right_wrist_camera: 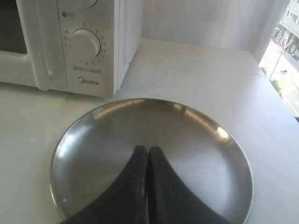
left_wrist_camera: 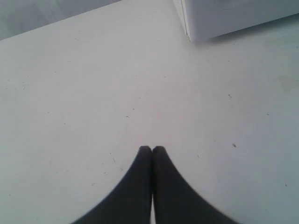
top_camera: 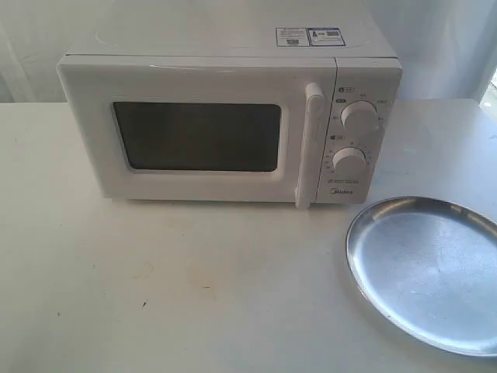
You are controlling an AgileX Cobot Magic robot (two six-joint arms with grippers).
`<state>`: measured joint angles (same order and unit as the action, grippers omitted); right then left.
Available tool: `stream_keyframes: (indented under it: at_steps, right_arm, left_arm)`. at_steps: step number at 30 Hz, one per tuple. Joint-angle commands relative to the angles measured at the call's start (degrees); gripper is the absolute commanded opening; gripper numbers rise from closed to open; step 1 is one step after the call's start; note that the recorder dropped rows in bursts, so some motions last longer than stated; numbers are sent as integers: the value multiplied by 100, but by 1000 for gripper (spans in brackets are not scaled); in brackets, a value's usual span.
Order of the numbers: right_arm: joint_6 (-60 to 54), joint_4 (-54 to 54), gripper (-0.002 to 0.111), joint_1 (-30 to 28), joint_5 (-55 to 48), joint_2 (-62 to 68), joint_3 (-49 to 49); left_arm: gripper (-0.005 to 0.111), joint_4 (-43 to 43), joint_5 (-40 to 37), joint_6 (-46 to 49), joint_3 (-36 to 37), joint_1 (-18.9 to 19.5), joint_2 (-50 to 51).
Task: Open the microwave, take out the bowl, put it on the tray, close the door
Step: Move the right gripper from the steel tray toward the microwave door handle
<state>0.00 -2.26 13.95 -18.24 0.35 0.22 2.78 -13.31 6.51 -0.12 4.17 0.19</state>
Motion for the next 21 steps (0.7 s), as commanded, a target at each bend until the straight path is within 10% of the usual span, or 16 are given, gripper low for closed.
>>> stream_keyframes:
  at_steps: [1, 21]
  right_arm:
    - [0, -26, 0, -30, 647, -35, -22]
    - [0, -251, 0, -30, 745, -35, -22]
  left_arm:
    - [0, -22, 0, -18, 12, -23, -19]
    - [0, -22, 0, -18, 12, -23, -19]
